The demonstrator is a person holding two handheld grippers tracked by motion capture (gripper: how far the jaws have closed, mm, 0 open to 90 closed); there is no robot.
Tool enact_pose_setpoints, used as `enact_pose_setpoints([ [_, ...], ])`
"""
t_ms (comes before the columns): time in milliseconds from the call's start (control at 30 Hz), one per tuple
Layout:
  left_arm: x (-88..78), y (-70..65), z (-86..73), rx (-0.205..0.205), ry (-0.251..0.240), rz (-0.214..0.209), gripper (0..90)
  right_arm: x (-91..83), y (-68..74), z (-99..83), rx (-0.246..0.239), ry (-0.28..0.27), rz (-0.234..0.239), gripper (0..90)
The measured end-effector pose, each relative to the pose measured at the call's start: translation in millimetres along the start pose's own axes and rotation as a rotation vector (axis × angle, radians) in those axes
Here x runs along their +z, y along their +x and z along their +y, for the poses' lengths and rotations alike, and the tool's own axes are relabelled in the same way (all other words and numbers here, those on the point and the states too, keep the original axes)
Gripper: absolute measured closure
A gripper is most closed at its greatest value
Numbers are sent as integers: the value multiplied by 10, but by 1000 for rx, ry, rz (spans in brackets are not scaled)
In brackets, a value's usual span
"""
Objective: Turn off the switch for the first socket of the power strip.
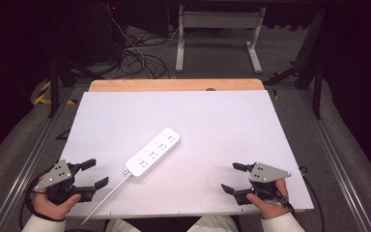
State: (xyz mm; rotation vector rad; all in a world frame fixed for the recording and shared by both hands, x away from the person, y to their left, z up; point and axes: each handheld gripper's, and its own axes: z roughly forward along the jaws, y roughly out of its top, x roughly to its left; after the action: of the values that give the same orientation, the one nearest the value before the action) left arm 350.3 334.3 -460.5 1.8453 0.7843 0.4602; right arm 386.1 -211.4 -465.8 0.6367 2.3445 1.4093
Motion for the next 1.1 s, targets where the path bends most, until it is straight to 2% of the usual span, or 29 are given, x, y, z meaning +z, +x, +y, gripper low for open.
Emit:
enact_pose_setpoints([
  [133, -4, 9, -92, -1, 0, -2, 195, -1, 3, -3, -3, 1, 1, 202],
  [200, 5, 13, -128, 25, 22, 7, 202, -1, 2, -7, -3, 2, 2, 201],
  [333, -8, -19, -99, 27, 1, -5, 197, 0, 3, -11, -4, 3, 2, 201],
  [433, -20, -37, -84, 17, -19, 4, 195, 0, 0, -15, -4, 3, 2, 201],
  [600, -51, -43, -78, -25, -42, 11, 195, 5, 0, -19, -3, 5, 9, 194],
  [733, -61, -49, -70, -3, -48, 23, 194, 15, 8, -21, -3, 4, 13, 192],
  [900, -71, -68, -46, 42, -36, 40, 191, 13, 7, -20, -3, 4, 10, 192],
  [1100, -69, -82, -36, 46, -41, 46, 191, 12, 11, -18, -6, 3, 12, 192],
])
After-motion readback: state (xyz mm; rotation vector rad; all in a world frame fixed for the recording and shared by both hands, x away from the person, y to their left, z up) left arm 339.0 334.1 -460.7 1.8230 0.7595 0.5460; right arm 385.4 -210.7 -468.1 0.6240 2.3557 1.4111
